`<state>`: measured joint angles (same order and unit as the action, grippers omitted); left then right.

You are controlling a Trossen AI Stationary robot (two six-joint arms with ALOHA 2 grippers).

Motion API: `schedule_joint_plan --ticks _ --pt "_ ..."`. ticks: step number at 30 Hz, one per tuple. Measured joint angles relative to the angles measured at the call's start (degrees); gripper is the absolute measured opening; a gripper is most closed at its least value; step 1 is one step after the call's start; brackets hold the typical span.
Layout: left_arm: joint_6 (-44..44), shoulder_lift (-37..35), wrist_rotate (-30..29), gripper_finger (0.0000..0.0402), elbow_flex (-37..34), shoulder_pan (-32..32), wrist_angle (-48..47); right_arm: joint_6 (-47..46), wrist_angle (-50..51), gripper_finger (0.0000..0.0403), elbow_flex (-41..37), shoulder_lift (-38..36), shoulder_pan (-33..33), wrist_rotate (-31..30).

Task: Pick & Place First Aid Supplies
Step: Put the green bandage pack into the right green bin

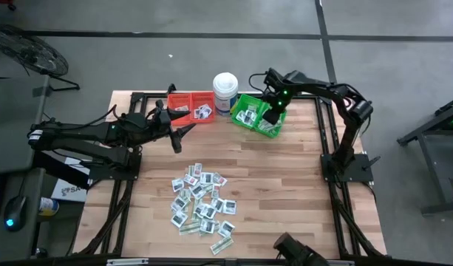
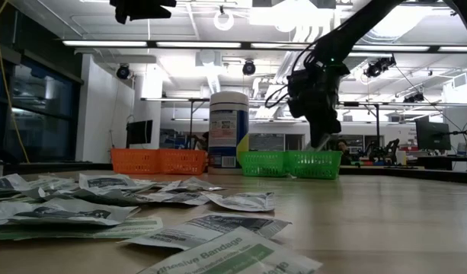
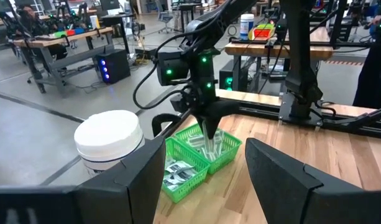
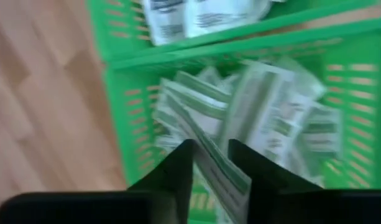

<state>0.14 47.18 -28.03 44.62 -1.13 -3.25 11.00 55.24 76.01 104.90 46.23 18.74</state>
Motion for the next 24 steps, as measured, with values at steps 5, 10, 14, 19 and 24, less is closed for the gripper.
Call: schedule_joint_plan --ticks 5,10,14,19,24 --pt "-0.4 0.0 0.0 0.0217 0.0 0.0 0.0 0.0 0.1 0.0149 0.0 -0.2 1.2 -3.3" --pt "-0.4 0.0 0.0 0.0217 0.0 0.0 0.0 0.3 0.7 0.0166 1.5 -0.4 3.2 -2.6" --pt "-0.4 0.0 -0.1 0.0217 0.0 0.0 0.0 1.1 2.2 0.0166 4.0 -0.4 4.3 -2.8" --pt "-0.5 0.0 -0.2 0.0217 0.0 0.0 0.0 1.4 5.8 0.0139 7.0 -0.4 4.7 -0.8" --pt "-0.5 0.0 -0.2 0.0217 0.0 0.0 0.0 1.2 4.8 0.0038 4.5 -0.5 1.8 0.8"
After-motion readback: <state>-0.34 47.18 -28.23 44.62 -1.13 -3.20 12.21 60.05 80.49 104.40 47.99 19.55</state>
